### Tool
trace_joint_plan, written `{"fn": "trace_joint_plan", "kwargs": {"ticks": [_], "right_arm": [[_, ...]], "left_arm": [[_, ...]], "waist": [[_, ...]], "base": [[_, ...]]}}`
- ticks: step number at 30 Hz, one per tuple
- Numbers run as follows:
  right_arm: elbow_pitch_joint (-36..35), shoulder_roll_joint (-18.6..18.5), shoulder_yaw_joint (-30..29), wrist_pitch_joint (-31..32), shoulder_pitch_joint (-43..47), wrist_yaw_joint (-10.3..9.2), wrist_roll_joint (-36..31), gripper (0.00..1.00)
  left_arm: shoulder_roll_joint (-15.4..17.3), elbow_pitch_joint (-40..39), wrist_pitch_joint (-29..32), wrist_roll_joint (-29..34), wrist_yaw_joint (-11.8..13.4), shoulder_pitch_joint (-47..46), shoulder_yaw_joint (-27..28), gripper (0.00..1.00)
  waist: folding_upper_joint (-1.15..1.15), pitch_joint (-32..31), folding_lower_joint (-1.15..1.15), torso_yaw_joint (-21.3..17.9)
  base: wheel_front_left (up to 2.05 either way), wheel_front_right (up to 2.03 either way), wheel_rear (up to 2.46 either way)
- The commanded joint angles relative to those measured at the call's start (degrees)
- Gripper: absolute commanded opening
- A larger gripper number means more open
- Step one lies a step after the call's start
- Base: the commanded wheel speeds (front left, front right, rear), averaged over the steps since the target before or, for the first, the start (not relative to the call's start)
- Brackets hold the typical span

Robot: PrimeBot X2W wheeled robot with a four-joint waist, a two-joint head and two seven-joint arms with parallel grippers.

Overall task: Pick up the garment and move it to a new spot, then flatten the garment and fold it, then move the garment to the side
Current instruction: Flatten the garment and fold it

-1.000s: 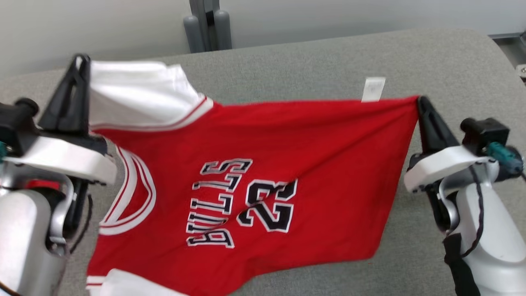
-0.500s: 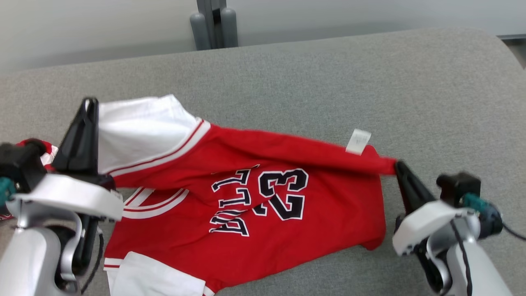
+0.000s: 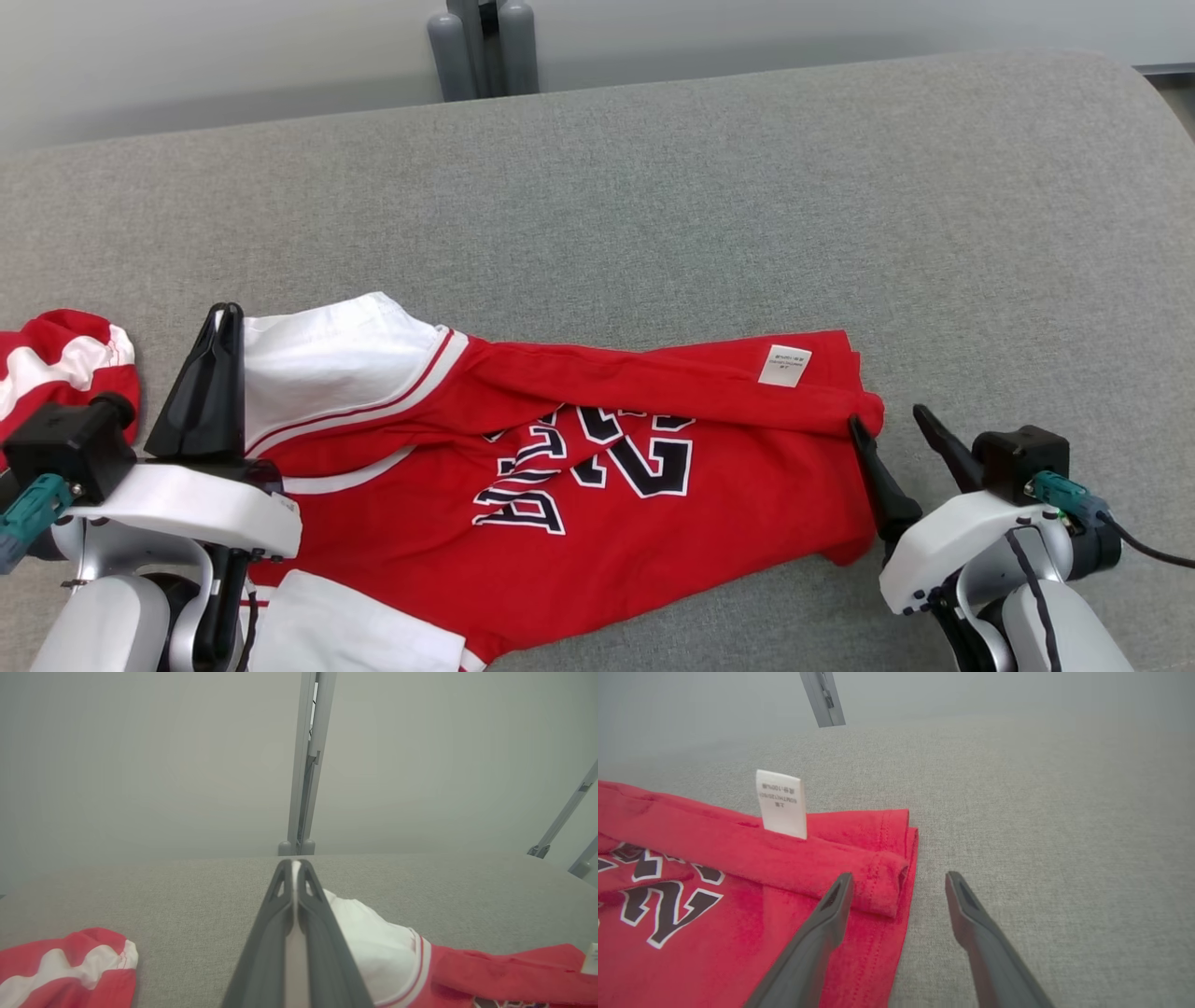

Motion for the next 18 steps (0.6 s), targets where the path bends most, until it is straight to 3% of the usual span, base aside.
{"fn": "trace_joint_plan", "kwargs": {"ticks": [1,15,18], "right_arm": [[0.53,-0.39,0.02,0.32,-0.27,-0.02,0.50,1.00],[7.20,-0.38,1.68,-2.29,-4.05,-0.01,3.87,1.00],[9.62,-0.38,1.91,-2.73,-5.53,-0.01,4.58,0.79]], "left_arm": [[0.06,0.20,-0.21,-0.37,0.00,0.24,-0.03,0.00],[0.19,0.42,0.40,0.09,0.39,0.94,-1.42,0.00],[0.14,0.45,0.47,0.08,0.37,1.08,-1.81,0.00]], "waist": [[0.00,-0.15,0.00,0.08],[0.00,-0.65,0.00,0.61],[0.00,-0.78,0.00,1.04]], "base": [[0.00,0.00,0.00],[0.00,0.00,0.00],[0.00,0.00,0.00]]}}
